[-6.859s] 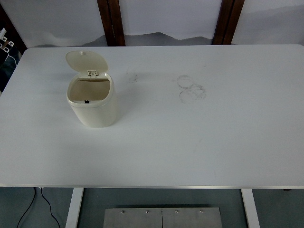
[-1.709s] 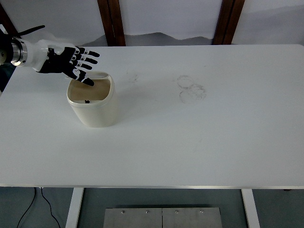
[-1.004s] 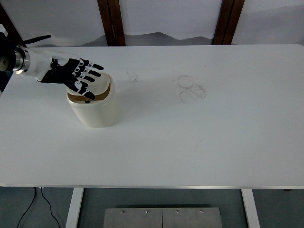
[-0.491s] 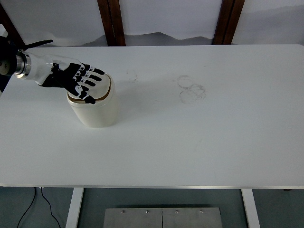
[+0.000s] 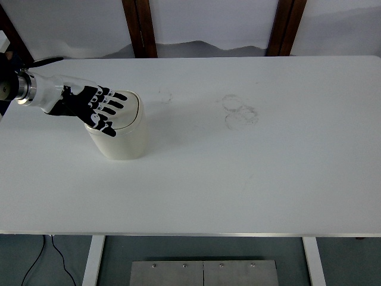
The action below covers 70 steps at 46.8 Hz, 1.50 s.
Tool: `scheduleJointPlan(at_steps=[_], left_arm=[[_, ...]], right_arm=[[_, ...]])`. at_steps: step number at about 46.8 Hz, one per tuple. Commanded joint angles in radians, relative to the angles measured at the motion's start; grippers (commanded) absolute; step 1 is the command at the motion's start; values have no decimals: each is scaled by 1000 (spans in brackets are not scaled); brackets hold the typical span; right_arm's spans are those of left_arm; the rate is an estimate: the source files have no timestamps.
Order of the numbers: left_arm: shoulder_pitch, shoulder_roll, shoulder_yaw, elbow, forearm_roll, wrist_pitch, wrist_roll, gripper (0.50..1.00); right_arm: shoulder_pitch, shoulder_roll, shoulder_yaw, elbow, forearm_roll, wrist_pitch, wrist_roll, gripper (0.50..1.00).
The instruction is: Close trash bin
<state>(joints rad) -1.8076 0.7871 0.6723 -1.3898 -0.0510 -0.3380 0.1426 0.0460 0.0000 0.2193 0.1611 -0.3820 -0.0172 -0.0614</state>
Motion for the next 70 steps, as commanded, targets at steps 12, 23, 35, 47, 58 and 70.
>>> scheduleJointPlan(at_steps=[12,23,35,47,58,70], left_arm=[[-6,1,0,0,-1,1,0,1000],[-44,3,-2,5,-9,-1,0,1000],[-84,3,-33,28,-16,-1,-5,1000],[-50,17,-143,161,-16,-4,-17,1000],[137,11,-477,377,-23,-56,-61,1000],[356,-5,-859,495,-26,-38,-135,1000]], right_arm=[[0,0,0,0,0,0,0,995],[0,0,0,0,0,-1,0,995],[2,0,0,-2,0,-1,0,995],[2,0,0,-2,0,-1,0,995],[2,0,0,-2,0,-1,0,995],[0,0,0,0,0,-1,0,995]])
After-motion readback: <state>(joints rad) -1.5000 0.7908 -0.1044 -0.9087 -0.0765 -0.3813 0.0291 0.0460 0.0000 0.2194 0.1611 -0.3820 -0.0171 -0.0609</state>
